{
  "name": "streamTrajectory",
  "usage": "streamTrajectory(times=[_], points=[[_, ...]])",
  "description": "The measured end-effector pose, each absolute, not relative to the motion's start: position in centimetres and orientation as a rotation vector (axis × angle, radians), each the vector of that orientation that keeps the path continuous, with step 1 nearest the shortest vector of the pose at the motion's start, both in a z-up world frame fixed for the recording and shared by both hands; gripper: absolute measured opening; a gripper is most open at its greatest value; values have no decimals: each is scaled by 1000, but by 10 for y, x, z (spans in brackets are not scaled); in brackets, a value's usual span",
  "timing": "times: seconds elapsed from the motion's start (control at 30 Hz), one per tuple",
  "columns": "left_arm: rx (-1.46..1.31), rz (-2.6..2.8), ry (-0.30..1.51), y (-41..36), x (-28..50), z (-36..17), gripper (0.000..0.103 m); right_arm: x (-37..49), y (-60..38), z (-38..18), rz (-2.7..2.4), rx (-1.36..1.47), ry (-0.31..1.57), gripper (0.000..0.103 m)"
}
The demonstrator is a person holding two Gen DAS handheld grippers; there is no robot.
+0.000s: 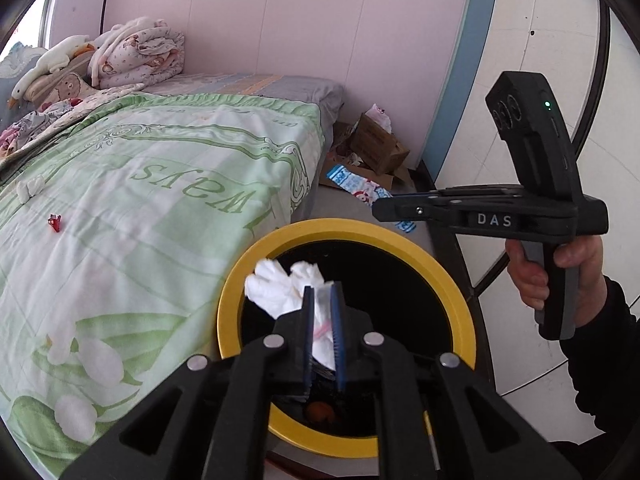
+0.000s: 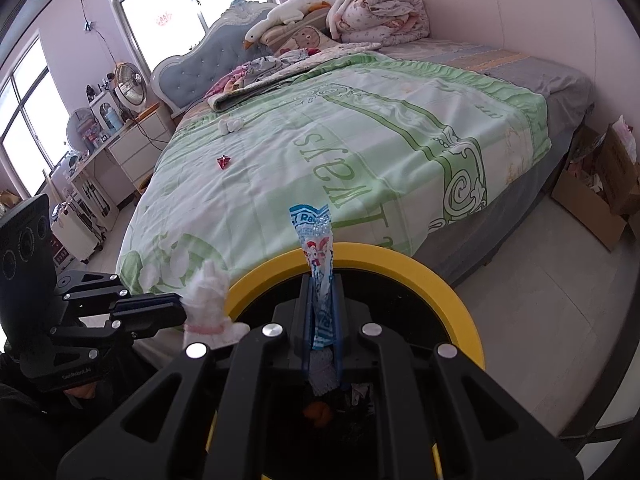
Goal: Collect trash
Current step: 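Carry the bottle and tissue over the yellow-rimmed bin with both tools, then open the right tool to drop the bottle while the left tool releases the tissue, then move the right tool to the red candy wrapper while the left tool approaches the tissue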
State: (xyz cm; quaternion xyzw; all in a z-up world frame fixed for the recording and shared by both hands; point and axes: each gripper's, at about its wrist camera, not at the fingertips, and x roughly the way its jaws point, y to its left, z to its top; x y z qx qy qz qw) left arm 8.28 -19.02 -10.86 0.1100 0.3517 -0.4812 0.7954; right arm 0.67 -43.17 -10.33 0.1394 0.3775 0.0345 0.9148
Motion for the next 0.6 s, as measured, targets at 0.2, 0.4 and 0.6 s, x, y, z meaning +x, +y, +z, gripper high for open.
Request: streamTrajectory(times=[0.2,0.4,0.6], points=[[198,-1027,755,-183,87,-107,40,6,-437,-101,35,293,772,35],[156,-987,742,-166,100,-101,56,9,-441,-97,12,292,760,36],[94,-885,722,-133,135,-97,67,28,-435,-90,15,261,724,39]])
